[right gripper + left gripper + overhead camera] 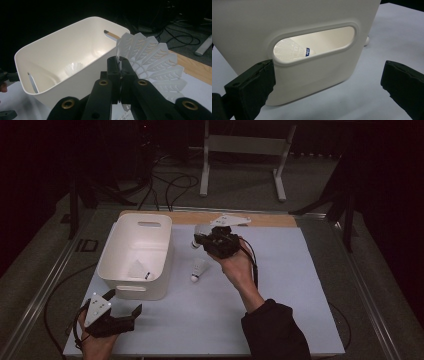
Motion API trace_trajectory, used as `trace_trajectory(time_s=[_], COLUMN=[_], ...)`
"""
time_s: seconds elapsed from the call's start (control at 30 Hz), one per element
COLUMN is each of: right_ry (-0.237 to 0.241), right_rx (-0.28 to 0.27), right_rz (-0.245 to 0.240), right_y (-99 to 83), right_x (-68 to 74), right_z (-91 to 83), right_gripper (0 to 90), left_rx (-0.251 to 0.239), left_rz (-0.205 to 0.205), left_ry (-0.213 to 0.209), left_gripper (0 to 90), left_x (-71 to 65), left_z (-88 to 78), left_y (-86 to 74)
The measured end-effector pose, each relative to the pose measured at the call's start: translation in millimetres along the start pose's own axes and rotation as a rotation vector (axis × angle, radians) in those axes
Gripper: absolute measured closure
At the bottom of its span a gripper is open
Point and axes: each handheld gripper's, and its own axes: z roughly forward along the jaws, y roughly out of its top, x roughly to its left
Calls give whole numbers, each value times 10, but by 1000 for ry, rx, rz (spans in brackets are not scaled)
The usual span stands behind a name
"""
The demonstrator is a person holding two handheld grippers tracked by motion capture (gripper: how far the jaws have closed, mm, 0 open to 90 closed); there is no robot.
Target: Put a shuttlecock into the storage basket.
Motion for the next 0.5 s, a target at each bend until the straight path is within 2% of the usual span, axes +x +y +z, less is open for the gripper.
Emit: trace_trajectory(time_s=[0.5], right_ry=[9], right_rx=[-1], right_rz=[-8], right_y=[25], right_x=[48], right_z=[49], right_gripper=[894], left_rx=[-2], left_rz=[1], left_ry=[0], left_gripper=[1], left_x=[2], left_z=[-2], left_y=[0])
